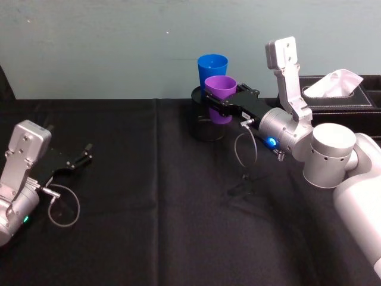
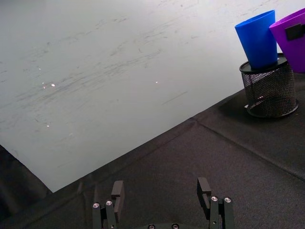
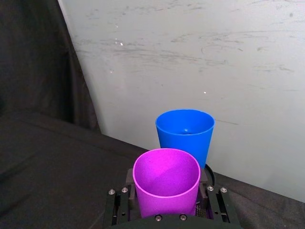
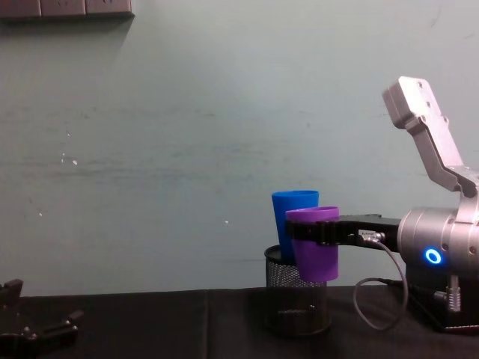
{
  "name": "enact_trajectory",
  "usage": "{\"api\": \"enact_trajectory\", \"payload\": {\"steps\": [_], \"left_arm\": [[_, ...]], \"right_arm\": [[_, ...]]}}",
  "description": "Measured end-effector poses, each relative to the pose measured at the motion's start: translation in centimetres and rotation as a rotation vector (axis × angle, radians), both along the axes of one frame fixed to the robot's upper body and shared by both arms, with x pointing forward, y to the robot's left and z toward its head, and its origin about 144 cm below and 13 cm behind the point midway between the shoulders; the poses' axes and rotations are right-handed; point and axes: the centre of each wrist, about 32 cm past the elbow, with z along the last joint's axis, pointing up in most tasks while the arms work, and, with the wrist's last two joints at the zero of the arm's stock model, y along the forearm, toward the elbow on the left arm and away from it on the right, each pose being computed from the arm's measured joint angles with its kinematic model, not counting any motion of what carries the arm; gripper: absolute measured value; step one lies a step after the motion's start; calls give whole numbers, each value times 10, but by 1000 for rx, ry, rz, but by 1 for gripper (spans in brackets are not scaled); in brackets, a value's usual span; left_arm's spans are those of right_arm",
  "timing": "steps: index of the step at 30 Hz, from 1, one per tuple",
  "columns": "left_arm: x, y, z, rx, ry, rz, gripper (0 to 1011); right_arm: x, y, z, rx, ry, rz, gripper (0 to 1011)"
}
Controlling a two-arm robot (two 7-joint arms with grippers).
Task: Pick up one cup with a gripper and tap it against the other cup.
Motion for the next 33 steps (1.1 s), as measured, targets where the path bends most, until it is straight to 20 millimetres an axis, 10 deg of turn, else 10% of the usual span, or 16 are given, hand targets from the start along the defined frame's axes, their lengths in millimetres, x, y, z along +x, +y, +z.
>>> {"api": "enact_trajectory", "payload": {"steps": [33], "left_arm": [[0,0,0,0,0,0,1000]], "right_arm": [[0,0,0,0,0,0,730]]}}
